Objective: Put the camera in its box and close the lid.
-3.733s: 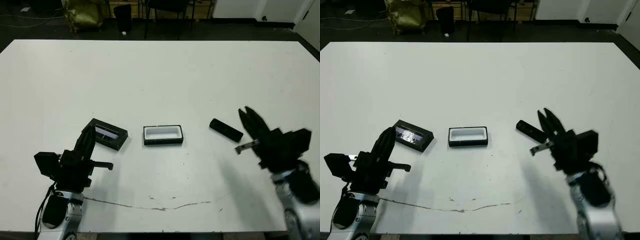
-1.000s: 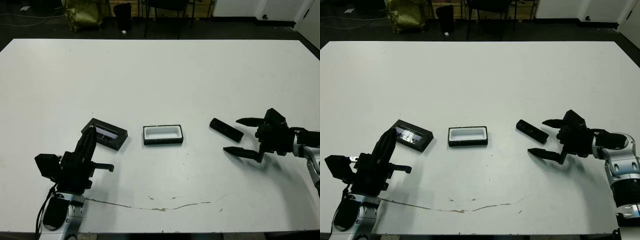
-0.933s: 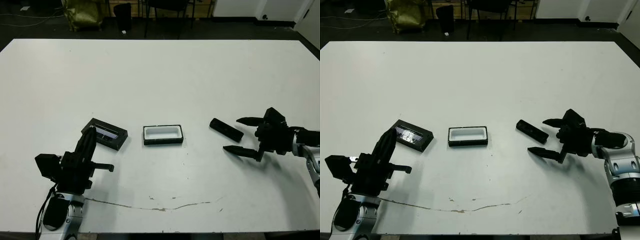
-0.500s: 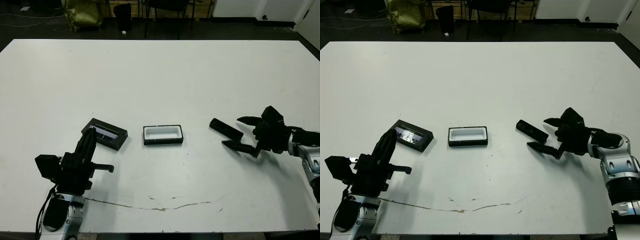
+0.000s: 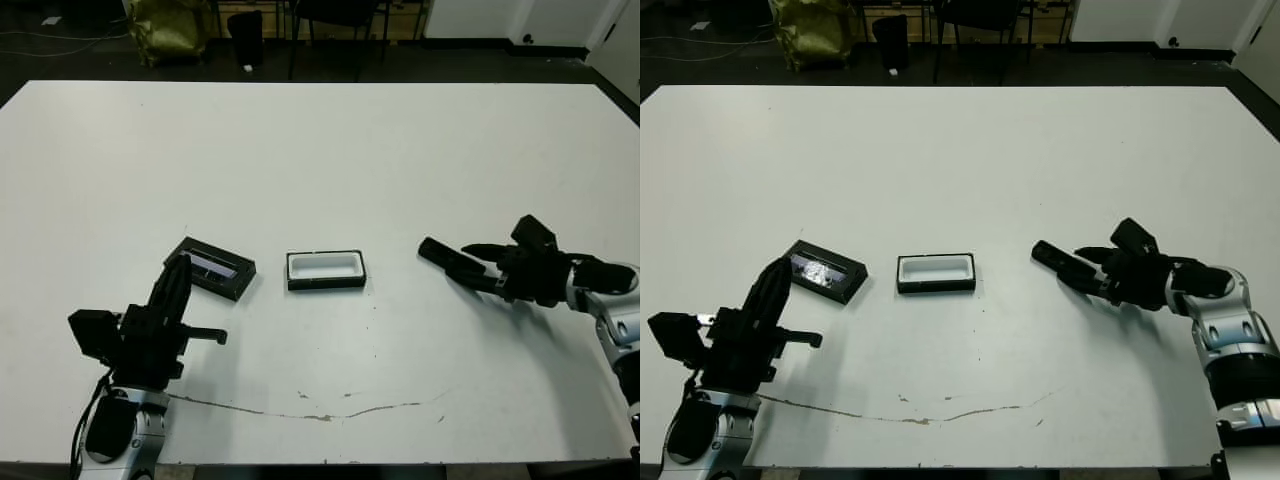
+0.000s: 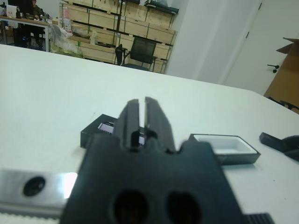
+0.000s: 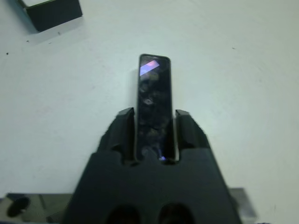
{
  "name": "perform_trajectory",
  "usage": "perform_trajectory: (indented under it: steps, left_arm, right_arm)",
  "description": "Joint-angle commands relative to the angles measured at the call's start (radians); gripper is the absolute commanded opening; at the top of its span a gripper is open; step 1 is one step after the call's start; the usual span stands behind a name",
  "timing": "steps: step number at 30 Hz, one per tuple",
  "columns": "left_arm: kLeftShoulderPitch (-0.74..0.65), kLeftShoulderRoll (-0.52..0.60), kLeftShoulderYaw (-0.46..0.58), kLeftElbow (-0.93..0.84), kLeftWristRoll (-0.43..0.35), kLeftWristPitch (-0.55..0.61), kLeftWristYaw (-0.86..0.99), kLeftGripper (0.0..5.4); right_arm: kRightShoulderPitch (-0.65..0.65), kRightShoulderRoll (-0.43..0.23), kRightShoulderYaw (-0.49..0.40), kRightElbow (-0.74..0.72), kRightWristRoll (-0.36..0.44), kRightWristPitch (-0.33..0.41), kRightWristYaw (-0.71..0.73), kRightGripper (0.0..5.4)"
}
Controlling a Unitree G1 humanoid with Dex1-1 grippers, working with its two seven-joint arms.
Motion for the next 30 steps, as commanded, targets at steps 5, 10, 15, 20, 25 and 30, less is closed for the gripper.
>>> perform_trajectory:
  steps: [5,10,15,20,25,30]
  left_arm:
    - [-0.002,0.006,0.003,-0.002,-0.01,0.038,0.008,0.0]
    - [-0.009,0.012,0.003,-0.012,-0.004,0.057,0.011,0.0]
    - [-0.009,0.01,0.002,-0.025,0.001,0.072,0.019,0.0]
    - [-0.012,0.009,0.006,-0.019,-0.021,0.073,0.005,0.0]
    - [-0.008,0.007,0.003,-0.024,-0.02,0.077,0.012,0.0]
    - [0.001,0.008,-0.002,-0.031,-0.001,0.081,0.023,0.0]
  right_arm:
    - [0.033,-0.01,0.082,0.046,-0.075,0.018,0.064,0.68]
    - [-0.001,-0.011,0.088,0.083,-0.062,0.027,0.119,0.65]
    - [-0.035,-0.011,0.066,0.075,-0.036,0.12,0.136,0.64]
    - [-0.071,0.001,-0.02,0.061,0.057,0.128,0.183,0.6]
    - [-0.152,0.016,-0.076,0.012,0.136,0.247,0.235,0.59]
    - [-0.24,0.032,-0.069,-0.071,0.143,0.295,0.241,0.59]
